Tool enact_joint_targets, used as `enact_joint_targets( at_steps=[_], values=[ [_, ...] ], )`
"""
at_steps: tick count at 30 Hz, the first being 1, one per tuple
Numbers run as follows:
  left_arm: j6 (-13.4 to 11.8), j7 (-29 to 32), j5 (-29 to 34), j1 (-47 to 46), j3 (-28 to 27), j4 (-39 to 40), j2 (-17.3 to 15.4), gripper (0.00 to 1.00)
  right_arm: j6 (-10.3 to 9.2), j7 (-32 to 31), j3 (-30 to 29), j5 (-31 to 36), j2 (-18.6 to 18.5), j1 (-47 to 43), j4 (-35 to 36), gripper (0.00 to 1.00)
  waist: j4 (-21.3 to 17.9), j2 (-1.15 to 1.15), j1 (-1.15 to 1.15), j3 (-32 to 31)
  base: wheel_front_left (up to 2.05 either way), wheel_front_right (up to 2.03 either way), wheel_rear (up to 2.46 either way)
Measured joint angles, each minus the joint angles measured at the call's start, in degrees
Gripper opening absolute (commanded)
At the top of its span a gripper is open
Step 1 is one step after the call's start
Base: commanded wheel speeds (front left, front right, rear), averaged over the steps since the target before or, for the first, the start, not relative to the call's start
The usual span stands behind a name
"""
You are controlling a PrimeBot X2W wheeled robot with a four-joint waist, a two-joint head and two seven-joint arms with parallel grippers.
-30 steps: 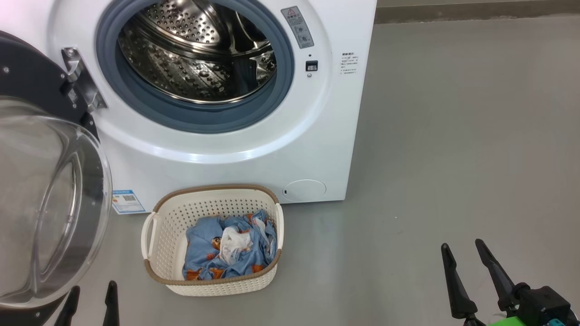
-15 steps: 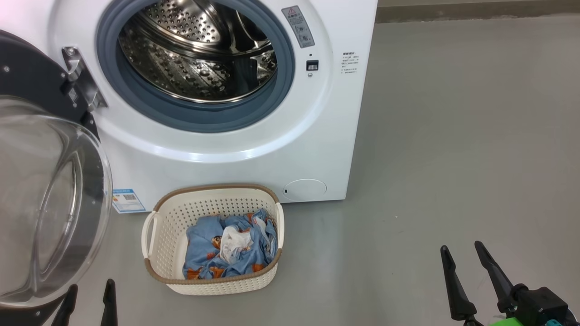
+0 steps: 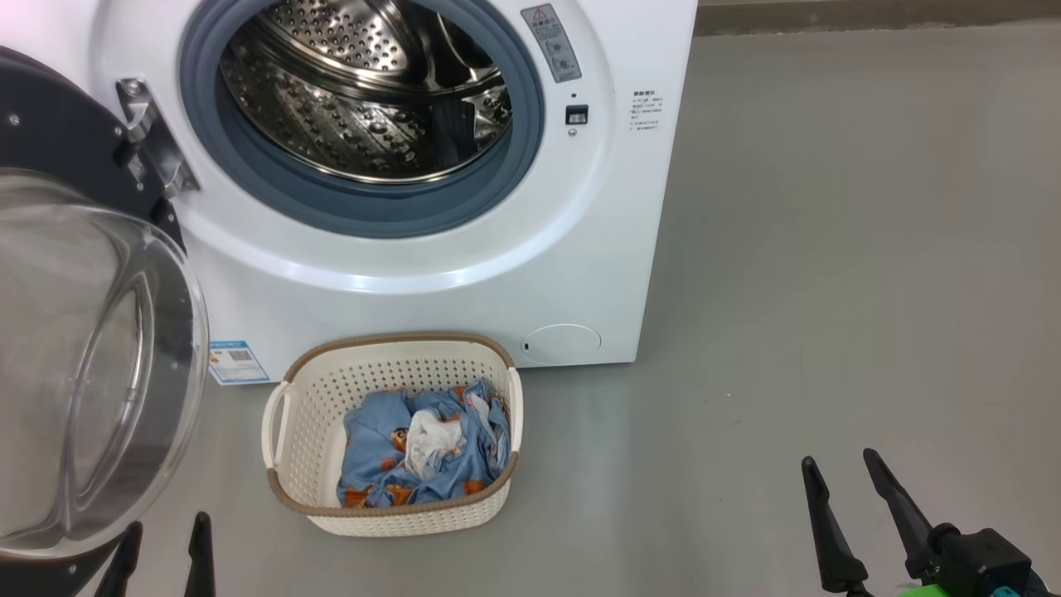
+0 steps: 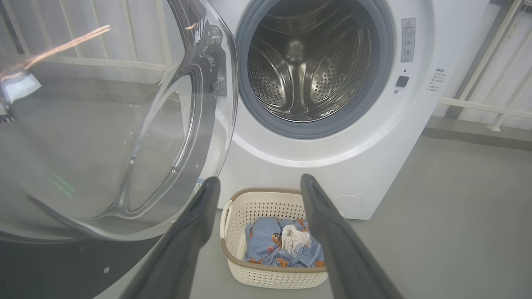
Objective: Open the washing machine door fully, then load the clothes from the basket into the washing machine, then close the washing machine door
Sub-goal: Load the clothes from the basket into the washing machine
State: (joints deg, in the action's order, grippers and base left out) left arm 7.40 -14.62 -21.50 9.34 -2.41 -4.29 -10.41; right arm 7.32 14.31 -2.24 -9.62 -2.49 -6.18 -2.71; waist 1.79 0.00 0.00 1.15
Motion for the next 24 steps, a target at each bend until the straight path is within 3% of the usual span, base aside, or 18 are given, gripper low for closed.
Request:
enact_joint_targets(
  at_steps=[9, 24],
  values=[
    [0.00, 0.00, 0.01, -0.01, -0.13, -0.70, 0.01, 1.00, 0.00, 0.00, 0.24, -0.13, 0.02, 0.00, -0.58, 1.00, -0.01, 0.00, 0.00, -0.45, 0.48, -0.48, 0.00],
    [0.00, 0.00, -0.10, -0.21, 0.01, -0.34, -0.02, 1.00, 0.00, 0.00, 0.78, -0.20, 0.03, -0.01, -1.00, 1.00, 0.08, 0.00, 0.00, -0.50, 1.50, -1.50, 0.00]
  ],
)
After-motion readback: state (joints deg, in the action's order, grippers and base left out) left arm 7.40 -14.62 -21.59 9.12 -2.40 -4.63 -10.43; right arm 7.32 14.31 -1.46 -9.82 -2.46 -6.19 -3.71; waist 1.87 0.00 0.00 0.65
